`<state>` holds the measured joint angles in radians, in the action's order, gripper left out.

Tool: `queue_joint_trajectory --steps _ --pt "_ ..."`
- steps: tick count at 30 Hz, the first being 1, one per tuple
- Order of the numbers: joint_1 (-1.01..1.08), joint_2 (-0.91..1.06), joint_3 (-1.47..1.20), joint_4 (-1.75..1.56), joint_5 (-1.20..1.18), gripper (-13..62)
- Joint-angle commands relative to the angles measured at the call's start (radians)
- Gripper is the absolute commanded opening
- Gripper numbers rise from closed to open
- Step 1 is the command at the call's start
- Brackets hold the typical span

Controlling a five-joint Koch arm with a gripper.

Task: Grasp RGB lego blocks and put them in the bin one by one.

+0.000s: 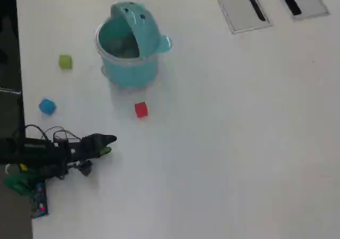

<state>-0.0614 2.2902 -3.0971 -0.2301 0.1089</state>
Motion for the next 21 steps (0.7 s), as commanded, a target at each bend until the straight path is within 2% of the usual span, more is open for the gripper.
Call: queue_joint_trajectory --steps 1,10,21 --pt "-0.014 0.064 -0.061 -0.101 0.101 33.8" --pt "-0.023 0.067 -0.052 -0.196 0.16 33.0" --pt "-0.083 0.067 -0.02 -0.364 0.371 33.0"
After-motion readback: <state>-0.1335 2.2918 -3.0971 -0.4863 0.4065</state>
